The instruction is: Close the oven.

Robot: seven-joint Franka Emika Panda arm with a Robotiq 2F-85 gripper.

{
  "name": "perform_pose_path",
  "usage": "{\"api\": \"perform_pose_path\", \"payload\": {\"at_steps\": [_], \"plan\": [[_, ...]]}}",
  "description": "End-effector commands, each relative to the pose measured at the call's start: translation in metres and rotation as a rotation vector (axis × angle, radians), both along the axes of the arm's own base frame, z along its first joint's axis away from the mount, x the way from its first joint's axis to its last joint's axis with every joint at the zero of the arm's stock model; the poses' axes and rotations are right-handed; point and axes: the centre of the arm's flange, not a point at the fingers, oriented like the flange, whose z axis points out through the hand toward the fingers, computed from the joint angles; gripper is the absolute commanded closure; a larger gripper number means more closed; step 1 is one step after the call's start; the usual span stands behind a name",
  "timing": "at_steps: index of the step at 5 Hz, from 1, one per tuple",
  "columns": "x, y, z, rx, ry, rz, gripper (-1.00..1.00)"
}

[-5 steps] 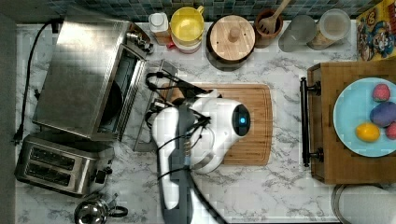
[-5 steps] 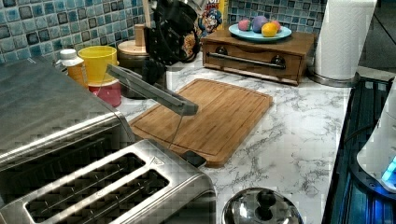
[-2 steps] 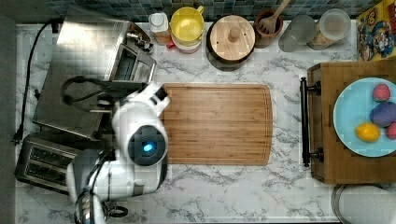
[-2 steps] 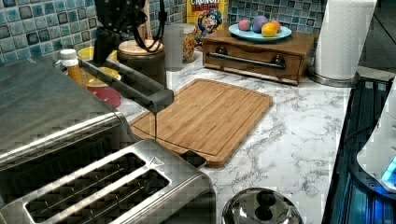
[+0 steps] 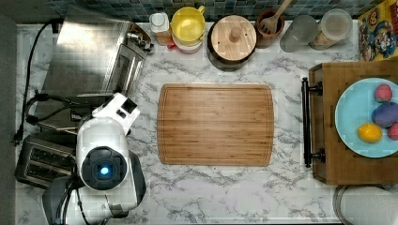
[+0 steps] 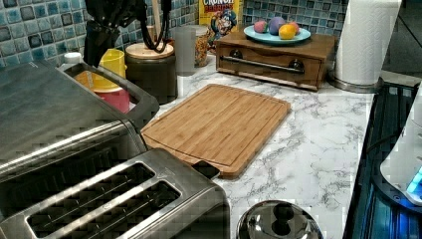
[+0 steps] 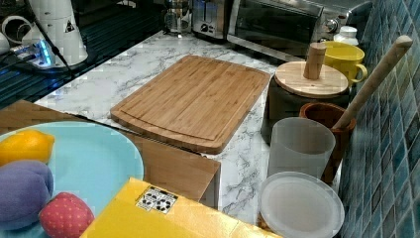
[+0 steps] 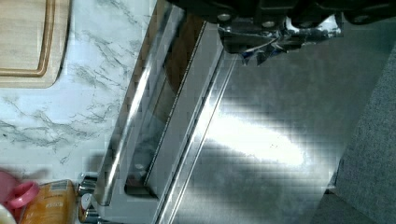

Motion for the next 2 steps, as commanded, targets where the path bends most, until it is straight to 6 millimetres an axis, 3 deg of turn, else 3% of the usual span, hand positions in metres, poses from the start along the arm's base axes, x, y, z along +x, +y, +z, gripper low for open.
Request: {"api": "perform_pose_path", "payload": {"at_steps": [1,2], "plan": [[0.0115,-0.0472,0.0914,-0.028,-0.132,-0.297,1.00],[0.0115,-0.0472,0.0915,-0.028,-0.133,-0.297,1.00]]}}
